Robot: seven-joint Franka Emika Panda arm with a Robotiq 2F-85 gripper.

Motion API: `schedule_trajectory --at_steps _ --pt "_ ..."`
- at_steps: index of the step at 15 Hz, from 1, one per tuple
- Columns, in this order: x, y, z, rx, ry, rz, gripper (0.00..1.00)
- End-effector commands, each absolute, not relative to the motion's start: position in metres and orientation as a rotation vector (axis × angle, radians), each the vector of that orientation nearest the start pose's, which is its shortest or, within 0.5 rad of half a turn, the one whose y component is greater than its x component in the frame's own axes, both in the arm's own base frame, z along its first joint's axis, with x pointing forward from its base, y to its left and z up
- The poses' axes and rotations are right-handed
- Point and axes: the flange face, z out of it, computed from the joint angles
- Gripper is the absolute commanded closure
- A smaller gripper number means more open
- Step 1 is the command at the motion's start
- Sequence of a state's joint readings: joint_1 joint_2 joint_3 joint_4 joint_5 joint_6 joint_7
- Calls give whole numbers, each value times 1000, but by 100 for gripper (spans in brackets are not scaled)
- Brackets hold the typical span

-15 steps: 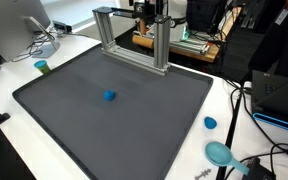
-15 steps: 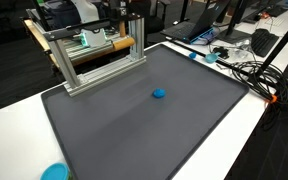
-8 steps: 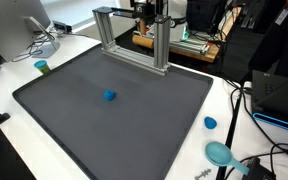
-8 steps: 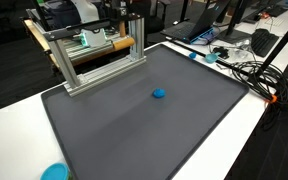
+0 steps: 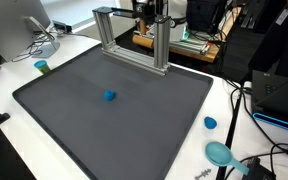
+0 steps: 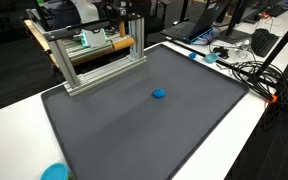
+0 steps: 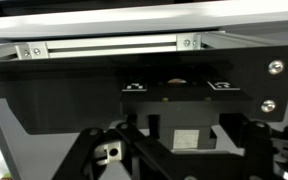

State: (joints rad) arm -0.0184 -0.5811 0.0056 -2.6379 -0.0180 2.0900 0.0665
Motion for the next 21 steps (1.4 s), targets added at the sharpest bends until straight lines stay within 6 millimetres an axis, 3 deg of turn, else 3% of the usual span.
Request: schedule_trajectory --at_steps 1,8,14,18,21 --pt "358 -3 428 -3142 111 -78 19" --pt "356 -1 426 -3157 129 -83 29" --pt "355 3 427 -3180 173 -106 77" --pt "357 6 435 -3171 196 -129 78" --pt "369 14 450 -3159 129 -192 78"
